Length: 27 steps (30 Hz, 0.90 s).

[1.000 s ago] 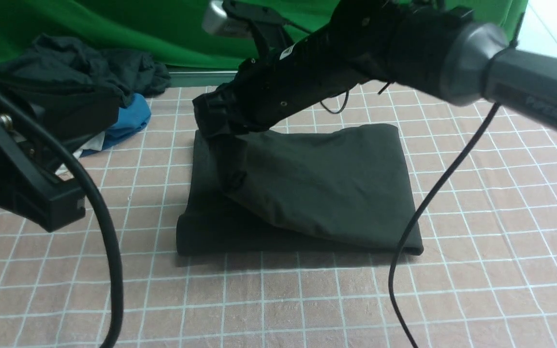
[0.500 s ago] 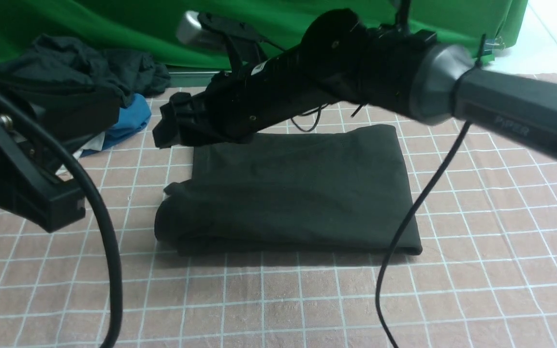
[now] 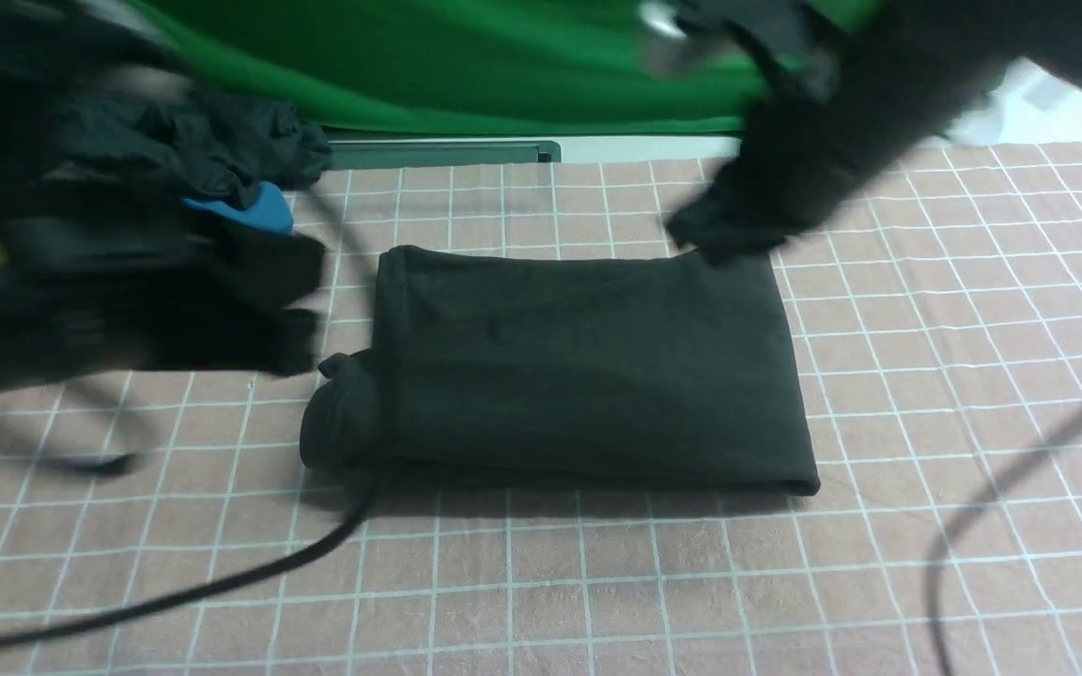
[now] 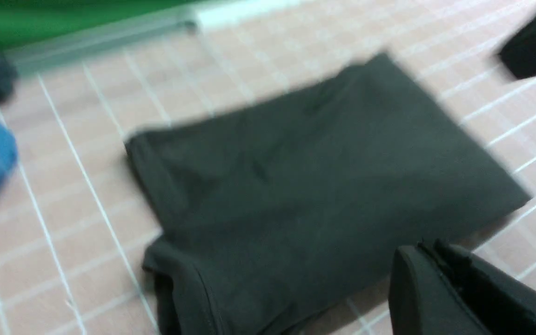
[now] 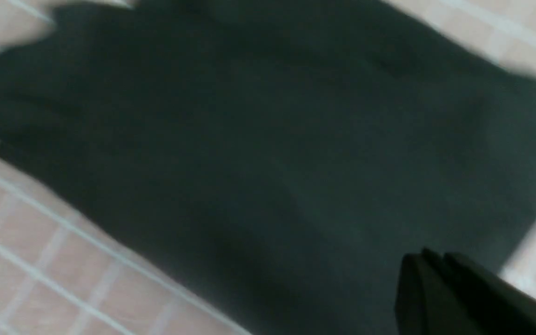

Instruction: Fold a long-sleeved shirt over a pink coffee tablecloth.

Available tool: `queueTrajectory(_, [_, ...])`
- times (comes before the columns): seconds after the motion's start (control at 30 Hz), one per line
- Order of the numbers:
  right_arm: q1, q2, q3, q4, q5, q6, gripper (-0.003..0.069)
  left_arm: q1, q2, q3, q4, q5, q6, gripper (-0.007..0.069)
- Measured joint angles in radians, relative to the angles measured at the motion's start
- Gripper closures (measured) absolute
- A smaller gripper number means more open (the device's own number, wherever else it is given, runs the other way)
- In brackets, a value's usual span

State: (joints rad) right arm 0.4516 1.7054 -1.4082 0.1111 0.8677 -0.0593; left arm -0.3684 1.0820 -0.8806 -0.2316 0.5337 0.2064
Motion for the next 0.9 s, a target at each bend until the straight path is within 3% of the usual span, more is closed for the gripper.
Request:
queueTrajectory(0.2, [-0.071,0.010,0.243,0.081,-0.188,-0.008,0.0630,0.000,0.301,0.000,-0.008,-0.159,-0.004,0.0608])
queueTrajectory(0.57, [-0.076,0.135,0.278,0.108,-0.210,-0.028,0.0614,0.000,0.586,0.000,0.107,-0.131,-0.058,0.0608])
queueTrajectory(0.7, [-0.076,0.099,0.246,0.106,-0.202,-0.022,0.0559,0.000,0.552,-0.020,0.134,-0.058,-0.065,0.0608])
queueTrajectory(0.9, [-0.090,0.083,0.101,0.098,-0.224,-0.008,0.0312,0.000,0.256,-0.034,0.154,-0.009,-0.052,0.0608])
